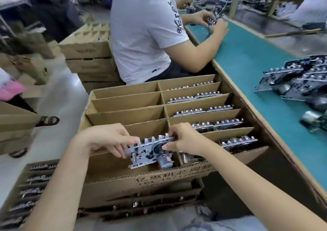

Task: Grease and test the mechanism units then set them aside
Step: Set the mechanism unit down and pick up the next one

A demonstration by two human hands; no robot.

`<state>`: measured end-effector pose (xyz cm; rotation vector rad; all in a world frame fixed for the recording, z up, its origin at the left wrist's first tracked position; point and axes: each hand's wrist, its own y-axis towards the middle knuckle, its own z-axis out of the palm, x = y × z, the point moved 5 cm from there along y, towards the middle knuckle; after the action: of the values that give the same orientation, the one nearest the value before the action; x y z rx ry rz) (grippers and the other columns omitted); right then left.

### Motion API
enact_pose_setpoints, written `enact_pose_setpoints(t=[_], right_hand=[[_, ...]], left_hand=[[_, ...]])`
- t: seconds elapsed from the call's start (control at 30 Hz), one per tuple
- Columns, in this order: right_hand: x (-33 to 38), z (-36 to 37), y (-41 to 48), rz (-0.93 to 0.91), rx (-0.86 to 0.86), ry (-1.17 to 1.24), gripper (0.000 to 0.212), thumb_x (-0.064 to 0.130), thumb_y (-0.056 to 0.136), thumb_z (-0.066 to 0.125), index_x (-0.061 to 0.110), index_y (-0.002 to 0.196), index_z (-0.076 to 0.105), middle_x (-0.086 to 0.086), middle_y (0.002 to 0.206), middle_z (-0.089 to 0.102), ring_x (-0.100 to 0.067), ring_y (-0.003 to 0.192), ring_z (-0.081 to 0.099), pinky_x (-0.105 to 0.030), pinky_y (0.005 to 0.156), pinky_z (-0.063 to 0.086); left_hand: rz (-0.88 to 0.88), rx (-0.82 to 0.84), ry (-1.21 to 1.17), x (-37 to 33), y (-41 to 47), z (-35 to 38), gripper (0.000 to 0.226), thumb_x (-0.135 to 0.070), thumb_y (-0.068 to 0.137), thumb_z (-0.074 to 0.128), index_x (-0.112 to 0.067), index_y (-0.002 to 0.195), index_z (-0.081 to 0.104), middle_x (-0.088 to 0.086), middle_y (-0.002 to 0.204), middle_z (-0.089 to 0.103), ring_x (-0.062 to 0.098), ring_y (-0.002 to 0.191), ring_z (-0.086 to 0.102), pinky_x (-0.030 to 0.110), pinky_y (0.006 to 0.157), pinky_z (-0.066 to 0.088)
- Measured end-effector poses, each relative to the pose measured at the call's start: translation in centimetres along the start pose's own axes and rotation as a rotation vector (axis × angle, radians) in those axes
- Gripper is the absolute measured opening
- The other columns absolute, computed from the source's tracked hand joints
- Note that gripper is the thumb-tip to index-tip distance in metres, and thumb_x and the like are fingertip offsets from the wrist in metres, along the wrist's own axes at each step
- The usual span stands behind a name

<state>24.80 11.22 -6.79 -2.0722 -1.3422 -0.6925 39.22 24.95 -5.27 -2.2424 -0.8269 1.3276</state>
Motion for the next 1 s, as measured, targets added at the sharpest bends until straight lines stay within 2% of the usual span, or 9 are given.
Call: enact_pose_setpoints(t=[0.1,0.17,0.33,0.47,0.57,0.67,0.8,0.9,1.0], right_hand=[[-0.3,1.0,0.2,0.029,0.061,-0.126,0.043,0.033,0.078,0.073,0.008,0.11,0.058,-0.005,0.101,0.06,-0.019,0.085,0.056,-0.031,0.075,0.049],[-0.1,1.6,0.5,0.013,0.073,-0.233,0.042,0.034,0.078,0.072,0.01,0.109,0.059,-0.005,0.101,0.062,-0.021,0.088,0.057,-0.031,0.074,0.048],[0.8,2.2,1.0,-0.003,0.068,-0.54,0.027,0.032,0.086,0.061,0.009,0.098,0.068,-0.007,0.088,0.061,-0.027,0.086,0.06,-0.032,0.07,0.045],[0.8,1.4,0.6,-0.004,0.062,-0.425,0.022,0.029,0.088,0.058,0.011,0.092,0.071,-0.004,0.077,0.057,-0.023,0.075,0.053,-0.03,0.07,0.046],[1.2,-0.7,-0.2,-0.035,-0.054,-0.286,0.019,0.026,0.088,0.059,0.015,0.097,0.071,-0.003,0.087,0.066,-0.021,0.079,0.058,-0.033,0.077,0.051],[0.7,-4.4,-2.0,-0.01,-0.213,-0.202,0.018,0.022,0.089,0.057,0.015,0.097,0.071,-0.005,0.089,0.07,-0.02,0.076,0.061,-0.033,0.073,0.053],[-1.9,-10.7,-6.6,0.07,-0.496,-0.085,0.02,0.026,0.09,0.057,0.016,0.083,0.072,0.011,0.066,0.059,-0.001,0.057,0.05,-0.017,0.056,0.038],[-4.7,-14.6,-11.1,0.191,-0.683,-0.063,0.021,0.022,0.088,0.059,0.016,0.07,0.068,0.008,0.058,0.058,-0.004,0.056,0.049,-0.022,0.057,0.035],[-7.4,-17.4,-16.3,0.296,-0.869,-0.014,0.02,0.017,0.087,0.059,0.009,0.07,0.067,0.005,0.057,0.056,-0.009,0.055,0.052,-0.024,0.055,0.037]], left_hand=[[-0.053,0.075,0.142,0.4,1.0,1.2,0.034,-0.042,0.073,0.074,-0.009,0.084,0.07,0.002,0.067,0.072,0.016,0.071,0.072,0.019,0.06,0.055],[-0.086,0.1,0.231,0.3,1.7,1.7,0.014,-0.026,0.083,0.071,-0.013,0.08,0.07,-0.002,0.061,0.07,0.012,0.066,0.07,0.018,0.059,0.054],[-0.046,0.085,0.248,-1.0,2.9,2.4,0.011,-0.018,0.088,0.065,-0.015,0.078,0.069,0.001,0.073,0.071,0.008,0.068,0.068,0.016,0.061,0.053],[0.087,0.078,0.216,-3.1,3.6,3.4,0.012,-0.016,0.09,0.062,-0.018,0.08,0.069,-0.001,0.079,0.072,0.006,0.074,0.069,0.016,0.066,0.054],[0.224,0.005,0.177,-5.7,4.1,4.0,0.019,-0.012,0.091,0.059,-0.019,0.076,0.069,-0.003,0.076,0.071,0.001,0.069,0.067,0.014,0.064,0.052],[0.355,-0.082,0.079,-9.1,4.7,4.8,0.021,-0.01,0.091,0.058,-0.017,0.075,0.068,-0.003,0.076,0.072,0.001,0.07,0.068,0.013,0.062,0.051],[0.568,-0.125,-0.026,-15.3,5.6,7.4,0.019,-0.014,0.092,0.057,-0.021,0.08,0.071,-0.004,0.08,0.072,0.001,0.075,0.067,0.013,0.069,0.053],[0.692,-0.104,-0.057,-20.5,6.7,11.1,0.02,-0.012,0.09,0.058,-0.026,0.08,0.069,-0.006,0.081,0.072,0.0,0.075,0.066,0.017,0.072,0.053],[0.794,-0.082,-0.086,-25.9,7.9,15.6,0.015,-0.003,0.088,0.059,-0.01,0.095,0.07,0.005,0.093,0.071,0.011,0.087,0.066,0.025,0.082,0.05]])
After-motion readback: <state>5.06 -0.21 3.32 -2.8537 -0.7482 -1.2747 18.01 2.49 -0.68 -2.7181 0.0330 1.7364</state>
